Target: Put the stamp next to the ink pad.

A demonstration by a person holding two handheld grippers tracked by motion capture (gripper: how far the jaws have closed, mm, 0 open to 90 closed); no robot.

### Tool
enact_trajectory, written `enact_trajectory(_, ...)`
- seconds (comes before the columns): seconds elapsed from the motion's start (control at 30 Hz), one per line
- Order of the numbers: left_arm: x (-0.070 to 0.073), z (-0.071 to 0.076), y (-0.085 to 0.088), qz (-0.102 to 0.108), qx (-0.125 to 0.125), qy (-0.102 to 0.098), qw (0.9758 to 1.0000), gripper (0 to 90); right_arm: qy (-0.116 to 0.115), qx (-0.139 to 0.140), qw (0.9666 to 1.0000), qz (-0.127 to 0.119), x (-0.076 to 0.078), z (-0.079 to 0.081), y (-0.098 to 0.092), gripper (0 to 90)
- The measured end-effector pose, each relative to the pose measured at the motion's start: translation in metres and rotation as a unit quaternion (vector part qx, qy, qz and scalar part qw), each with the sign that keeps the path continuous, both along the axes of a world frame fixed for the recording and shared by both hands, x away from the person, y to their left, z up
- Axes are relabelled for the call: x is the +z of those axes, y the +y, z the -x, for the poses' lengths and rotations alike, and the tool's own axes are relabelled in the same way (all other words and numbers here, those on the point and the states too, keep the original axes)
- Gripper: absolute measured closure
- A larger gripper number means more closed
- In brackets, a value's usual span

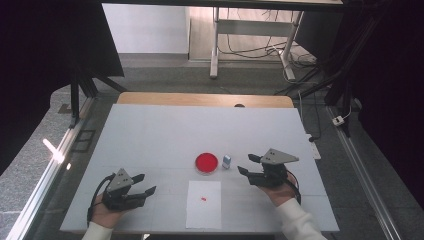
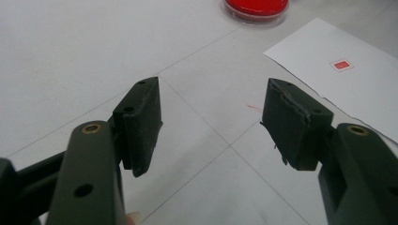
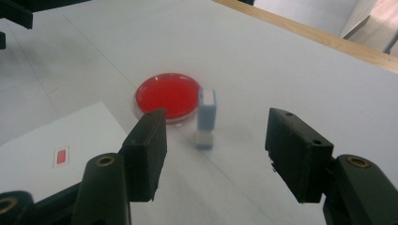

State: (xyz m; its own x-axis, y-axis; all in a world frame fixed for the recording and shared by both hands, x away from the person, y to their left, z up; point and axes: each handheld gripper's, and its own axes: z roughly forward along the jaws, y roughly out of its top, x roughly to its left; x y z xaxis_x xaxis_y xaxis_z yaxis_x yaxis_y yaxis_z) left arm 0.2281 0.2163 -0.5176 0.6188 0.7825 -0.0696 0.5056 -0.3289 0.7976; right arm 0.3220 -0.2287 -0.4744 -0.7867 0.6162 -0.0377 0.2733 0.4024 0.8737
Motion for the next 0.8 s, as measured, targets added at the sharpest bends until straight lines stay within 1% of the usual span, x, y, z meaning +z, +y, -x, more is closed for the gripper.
enact_trajectory(0.07, 0.0, 0.0, 0.0, 0.001, 0.001, 0.0, 1.0, 37.7, 0.0, -0.003, 1.0, -0.001, -0.002, 0.004, -0.008, 39.6)
enact_trajectory(0.2, 0.0, 0.0, 0.001, 0.0, 0.001, -0.001, 1.0, 37.7, -0.006, -0.008, 0.9999, -0.001, -0.007, 0.012, -0.021, 40.0)
enact_trajectory(0.23, 0.0, 0.0, 0.001, 0.0, 0.001, -0.001, 1.0, 37.7, -0.006, -0.011, 0.9999, 0.003, -0.009, 0.015, -0.025, 40.0)
enact_trajectory(0.27, 0.0, 0.0, 0.001, 0.0, 0.001, -0.001, 1.0, 37.7, -0.007, -0.012, 0.9999, 0.001, -0.01, 0.017, -0.028, 40.0)
enact_trajectory(0.3, 0.0, 0.0, 0.001, 0.0, 0.001, -0.001, 1.0, 37.8, -0.008, -0.013, 0.9999, 0.005, -0.011, 0.019, -0.033, 40.1)
enact_trajectory(0.33, 0.0, 0.0, 0.001, 0.0, 0.002, -0.001, 1.0, 37.7, -0.008, -0.016, 0.9998, 0.004, -0.013, 0.021, -0.037, 40.1)
enact_trajectory(0.43, 0.0, 0.0, 0.001, 0.0, 0.001, 0.0, 1.0, 37.8, -0.005, -0.024, 0.9997, 0.008, -0.015, 0.026, -0.047, 40.1)
enact_trajectory(0.5, -0.001, 0.0, 0.0, -0.001, 0.002, 0.0, 1.0, 37.8, -0.005, -0.026, 0.9996, 0.004, -0.017, 0.028, -0.053, 40.2)
enact_trajectory(0.57, -0.001, -0.001, 0.0, -0.003, 0.001, 0.001, 1.0, 37.7, -0.004, -0.031, 0.9995, 0.008, -0.018, 0.03, -0.058, 40.3)
enact_trajectory(0.6, -0.001, -0.001, 0.0, -0.003, 0.001, 0.001, 1.0, 37.8, -0.005, -0.03, 0.9995, 0.004, -0.02, 0.03, -0.061, 40.3)
enact_trajectory(0.63, -0.001, -0.001, 0.0, -0.003, 0.001, 0.001, 1.0, 37.8, -0.003, -0.03, 0.9995, 0.006, -0.02, 0.03, -0.063, 40.4)
enact_trajectory(0.8, -0.001, -0.002, 0.0, -0.004, 0.002, 0.001, 1.0, 37.8, -0.001, -0.03, 0.9995, 0.008, -0.023, 0.03, -0.069, 40.4)
